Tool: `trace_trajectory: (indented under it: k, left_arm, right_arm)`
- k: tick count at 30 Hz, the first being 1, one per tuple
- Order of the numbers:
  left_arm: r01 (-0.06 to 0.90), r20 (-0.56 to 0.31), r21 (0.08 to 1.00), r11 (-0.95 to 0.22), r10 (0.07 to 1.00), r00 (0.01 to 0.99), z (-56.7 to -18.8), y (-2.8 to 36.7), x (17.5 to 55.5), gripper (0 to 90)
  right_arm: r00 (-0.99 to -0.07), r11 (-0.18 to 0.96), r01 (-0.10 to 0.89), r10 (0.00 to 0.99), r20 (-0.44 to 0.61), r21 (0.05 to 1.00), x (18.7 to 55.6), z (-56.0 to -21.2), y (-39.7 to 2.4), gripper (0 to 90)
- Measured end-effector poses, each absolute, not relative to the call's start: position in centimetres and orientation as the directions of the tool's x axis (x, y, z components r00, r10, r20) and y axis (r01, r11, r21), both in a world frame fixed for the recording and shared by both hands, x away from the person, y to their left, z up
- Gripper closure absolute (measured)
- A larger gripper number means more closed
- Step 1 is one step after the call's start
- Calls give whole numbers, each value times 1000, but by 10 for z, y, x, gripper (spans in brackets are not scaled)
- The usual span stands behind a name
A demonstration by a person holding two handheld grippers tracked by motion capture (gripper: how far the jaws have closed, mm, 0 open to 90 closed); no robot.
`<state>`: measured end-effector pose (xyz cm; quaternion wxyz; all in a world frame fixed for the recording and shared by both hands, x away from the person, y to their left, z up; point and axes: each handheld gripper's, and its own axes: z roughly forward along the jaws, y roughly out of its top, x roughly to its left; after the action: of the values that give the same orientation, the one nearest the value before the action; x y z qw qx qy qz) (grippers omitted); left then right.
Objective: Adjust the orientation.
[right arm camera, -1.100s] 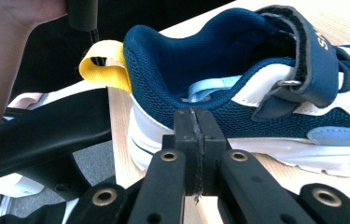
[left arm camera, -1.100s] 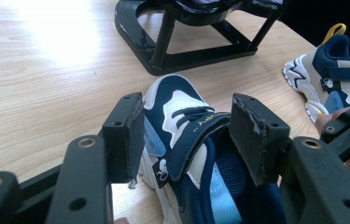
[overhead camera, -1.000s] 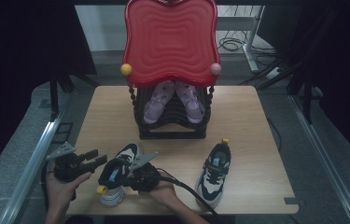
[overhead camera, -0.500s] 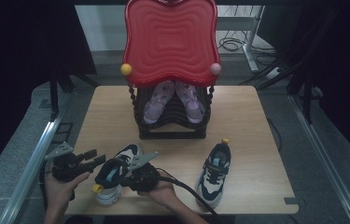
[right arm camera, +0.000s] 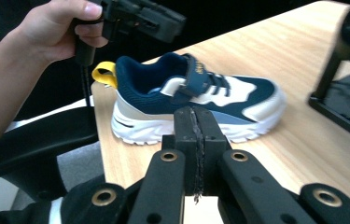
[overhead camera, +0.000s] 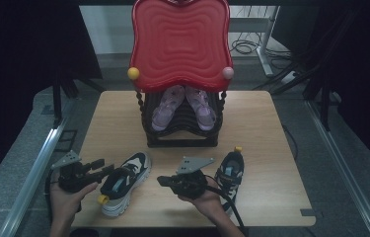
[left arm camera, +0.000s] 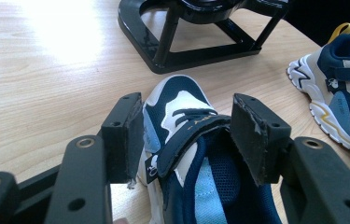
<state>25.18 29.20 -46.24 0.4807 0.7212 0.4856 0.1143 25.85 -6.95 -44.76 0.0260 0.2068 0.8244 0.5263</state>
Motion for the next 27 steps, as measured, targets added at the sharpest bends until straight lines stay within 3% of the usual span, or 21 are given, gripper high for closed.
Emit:
trace_trajectory:
  k: [8,18,27]
  left_arm:
    - [585,-297,808,-73,807,510,-462,289,253,451]
    - [591,-299,803,-78,805,512,-463,287,253,449]
    - [594,-303,801,-78,802,515,-465,288,253,448]
  right_arm:
    - [-880,365,292,465,99,884,252,-439,-118,893]
    - [-783,232,340,607,138,911,247,-434,-213,894]
    - [-713,252,384,692,112,888,237,-453,-243,894]
